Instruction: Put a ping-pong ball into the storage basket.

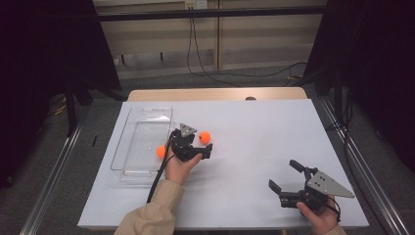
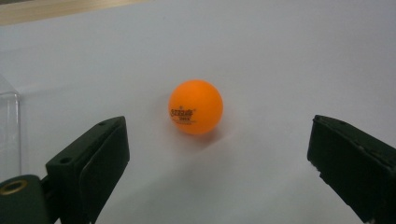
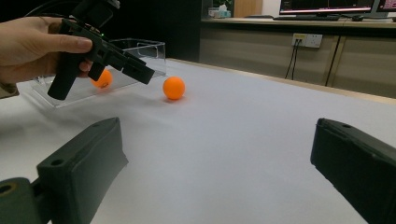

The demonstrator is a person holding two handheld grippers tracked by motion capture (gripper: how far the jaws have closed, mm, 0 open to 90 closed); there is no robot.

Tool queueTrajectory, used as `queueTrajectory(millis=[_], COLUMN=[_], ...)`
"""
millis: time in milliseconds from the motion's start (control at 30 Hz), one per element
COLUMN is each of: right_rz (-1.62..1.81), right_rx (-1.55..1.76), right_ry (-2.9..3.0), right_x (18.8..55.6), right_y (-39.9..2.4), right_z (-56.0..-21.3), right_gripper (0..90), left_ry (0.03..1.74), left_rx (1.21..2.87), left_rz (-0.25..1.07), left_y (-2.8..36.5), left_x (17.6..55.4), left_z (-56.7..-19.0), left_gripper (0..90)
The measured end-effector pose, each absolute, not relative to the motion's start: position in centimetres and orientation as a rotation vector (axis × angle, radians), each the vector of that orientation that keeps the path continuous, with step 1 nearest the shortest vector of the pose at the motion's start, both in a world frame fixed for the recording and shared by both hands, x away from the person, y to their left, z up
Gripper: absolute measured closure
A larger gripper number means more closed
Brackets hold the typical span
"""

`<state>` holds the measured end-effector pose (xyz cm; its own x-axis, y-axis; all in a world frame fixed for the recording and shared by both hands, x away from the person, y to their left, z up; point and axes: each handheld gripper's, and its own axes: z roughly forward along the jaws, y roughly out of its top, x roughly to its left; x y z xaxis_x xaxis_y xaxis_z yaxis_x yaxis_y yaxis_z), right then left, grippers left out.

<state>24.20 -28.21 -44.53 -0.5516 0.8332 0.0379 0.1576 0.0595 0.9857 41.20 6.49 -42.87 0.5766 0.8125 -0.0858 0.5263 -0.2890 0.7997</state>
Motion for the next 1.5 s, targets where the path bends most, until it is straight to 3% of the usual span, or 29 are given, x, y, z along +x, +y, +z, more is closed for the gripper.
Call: queueTrajectory(millis=[1500], right_rz=[1.538], right_rx=[0.984], right_ry=[1.777], right_x=[24.2], right_y=[-28.1], right_z=[-44.5], right_gripper=[2.2], left_ry=[1.1], left_rx=[1.973], left_rz=[0.436], left_y=[5.8], left_x=[42.4], left_z=[-43.2], left_gripper=[5.7])
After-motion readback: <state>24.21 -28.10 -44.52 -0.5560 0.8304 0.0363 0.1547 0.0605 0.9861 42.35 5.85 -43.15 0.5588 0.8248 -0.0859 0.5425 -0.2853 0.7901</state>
